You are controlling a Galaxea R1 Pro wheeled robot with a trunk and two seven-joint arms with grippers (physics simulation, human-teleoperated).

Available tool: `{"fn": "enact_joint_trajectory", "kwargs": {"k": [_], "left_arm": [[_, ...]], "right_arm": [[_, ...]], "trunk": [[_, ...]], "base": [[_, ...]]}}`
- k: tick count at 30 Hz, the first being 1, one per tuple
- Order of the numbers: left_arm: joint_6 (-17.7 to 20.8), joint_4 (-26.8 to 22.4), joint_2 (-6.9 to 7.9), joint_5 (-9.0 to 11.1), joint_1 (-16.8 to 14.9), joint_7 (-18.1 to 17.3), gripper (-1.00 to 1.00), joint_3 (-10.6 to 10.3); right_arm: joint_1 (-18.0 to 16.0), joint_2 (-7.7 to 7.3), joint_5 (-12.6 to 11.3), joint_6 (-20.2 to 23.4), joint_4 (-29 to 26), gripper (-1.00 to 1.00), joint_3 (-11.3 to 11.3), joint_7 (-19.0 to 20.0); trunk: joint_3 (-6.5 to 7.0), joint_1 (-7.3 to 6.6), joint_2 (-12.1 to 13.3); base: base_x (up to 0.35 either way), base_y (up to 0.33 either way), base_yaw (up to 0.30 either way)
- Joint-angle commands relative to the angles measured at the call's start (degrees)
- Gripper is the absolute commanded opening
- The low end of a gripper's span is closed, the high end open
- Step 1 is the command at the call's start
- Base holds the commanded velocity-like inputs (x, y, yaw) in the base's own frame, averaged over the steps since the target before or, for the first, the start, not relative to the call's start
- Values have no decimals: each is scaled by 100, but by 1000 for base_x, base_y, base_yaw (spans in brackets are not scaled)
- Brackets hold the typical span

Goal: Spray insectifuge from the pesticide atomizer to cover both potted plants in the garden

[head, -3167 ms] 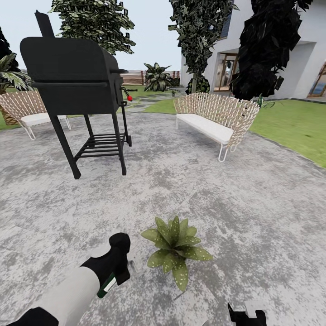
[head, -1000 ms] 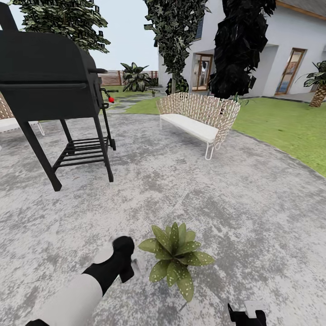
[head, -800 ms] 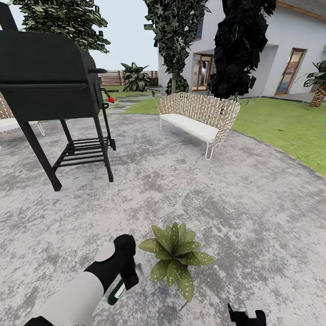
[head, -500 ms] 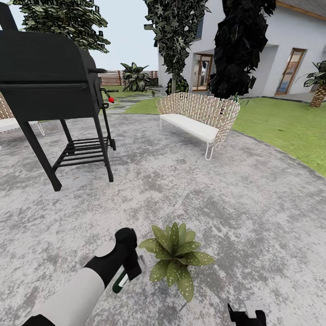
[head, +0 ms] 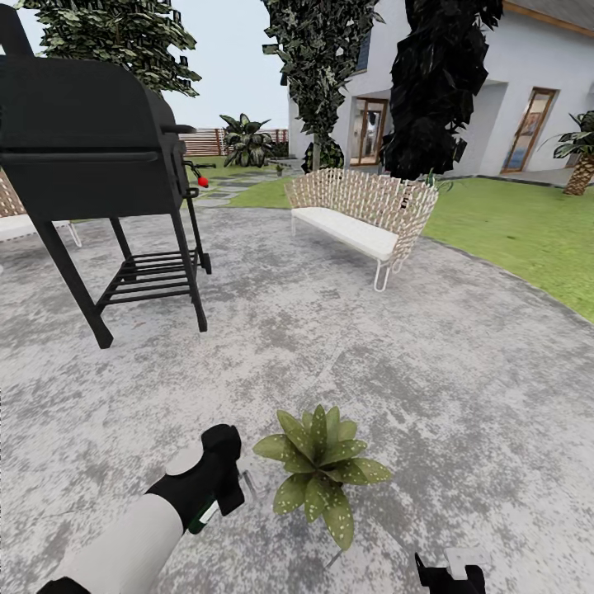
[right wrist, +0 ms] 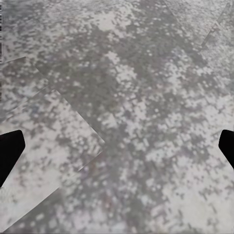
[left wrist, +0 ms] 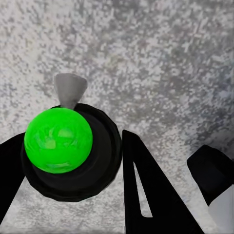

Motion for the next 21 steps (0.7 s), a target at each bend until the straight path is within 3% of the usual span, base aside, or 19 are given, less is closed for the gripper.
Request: {"fn": "enact_joint_trajectory", "kwargs": {"k": [1, 10, 14, 21], "left_arm": [[28, -3, 1, -45, -3, -53, -100, -7], [27, 193, 10, -44, -3, -36, -100, 2], [27, 206, 4, -47, -3, -36, -100, 3], [27, 156, -17, -53, -7, -31, -100, 22]], "right_arm": [[-4, 1, 45, -22, 4, 100, -49, 19], [-4, 1, 44, -22, 4, 100, -49, 19], [-4, 1, 44, -22, 4, 100, -53, 19], [-4, 1, 43, -22, 4, 100, -52, 19]], "trunk": [[-5, -1, -2], [-5, -1, -2], [-5, -1, -2], [-5, -1, -2]], "base": [[0, 184, 0], [0, 93, -17], [-91, 1, -236], [-283, 39, -284]]}}
